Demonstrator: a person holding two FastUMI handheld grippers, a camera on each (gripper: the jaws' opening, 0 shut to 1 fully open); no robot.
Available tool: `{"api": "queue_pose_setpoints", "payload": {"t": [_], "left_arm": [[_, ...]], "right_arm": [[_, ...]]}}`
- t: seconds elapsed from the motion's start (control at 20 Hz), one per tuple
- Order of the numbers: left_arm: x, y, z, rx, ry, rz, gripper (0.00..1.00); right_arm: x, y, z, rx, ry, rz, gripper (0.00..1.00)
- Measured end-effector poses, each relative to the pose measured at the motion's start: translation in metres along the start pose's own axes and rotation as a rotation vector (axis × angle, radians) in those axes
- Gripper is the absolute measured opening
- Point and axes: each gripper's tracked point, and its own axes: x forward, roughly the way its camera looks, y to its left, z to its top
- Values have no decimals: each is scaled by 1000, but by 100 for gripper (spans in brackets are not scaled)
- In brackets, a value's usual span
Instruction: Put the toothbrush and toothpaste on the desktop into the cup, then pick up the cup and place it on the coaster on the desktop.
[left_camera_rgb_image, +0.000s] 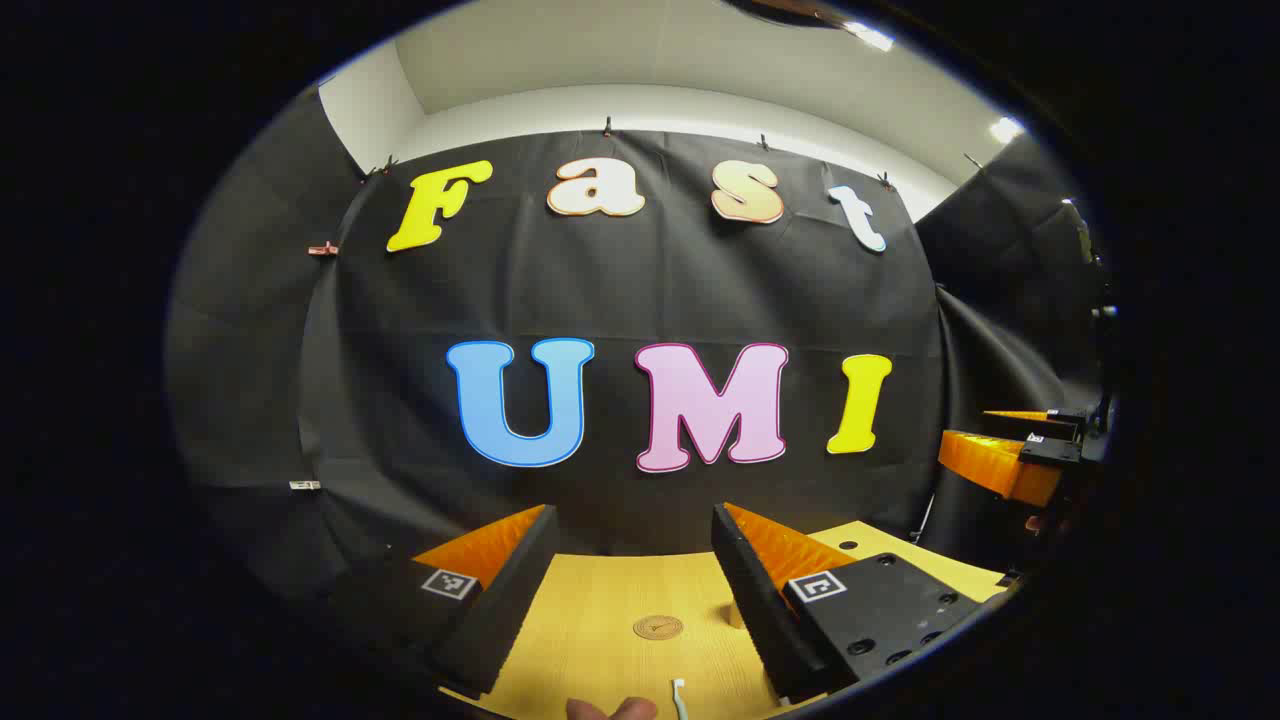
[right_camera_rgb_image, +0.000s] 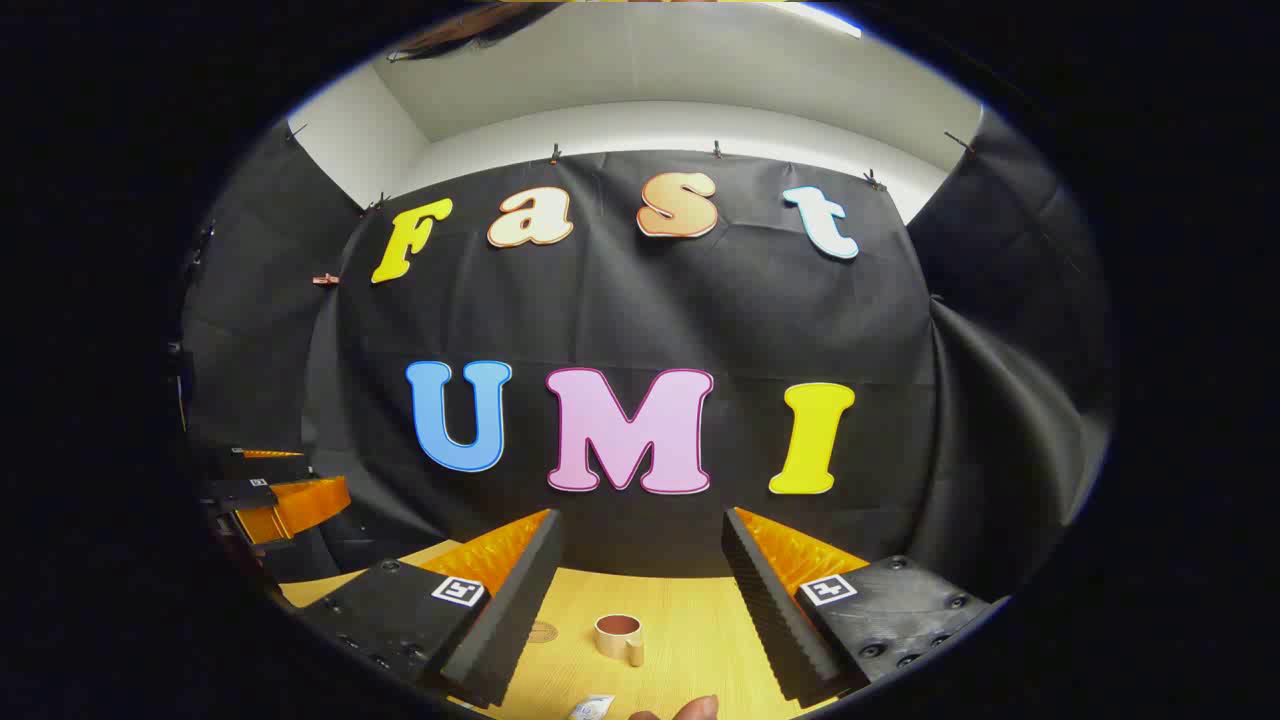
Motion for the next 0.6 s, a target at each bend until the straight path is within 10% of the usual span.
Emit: {"api": "queue_pose_setpoints", "payload": {"t": [0.6], "left_arm": [[-3, -4, -4, 6, 6, -11, 97]], "right_arm": [[-1, 4, -9, 3, 36, 5, 97]]}}
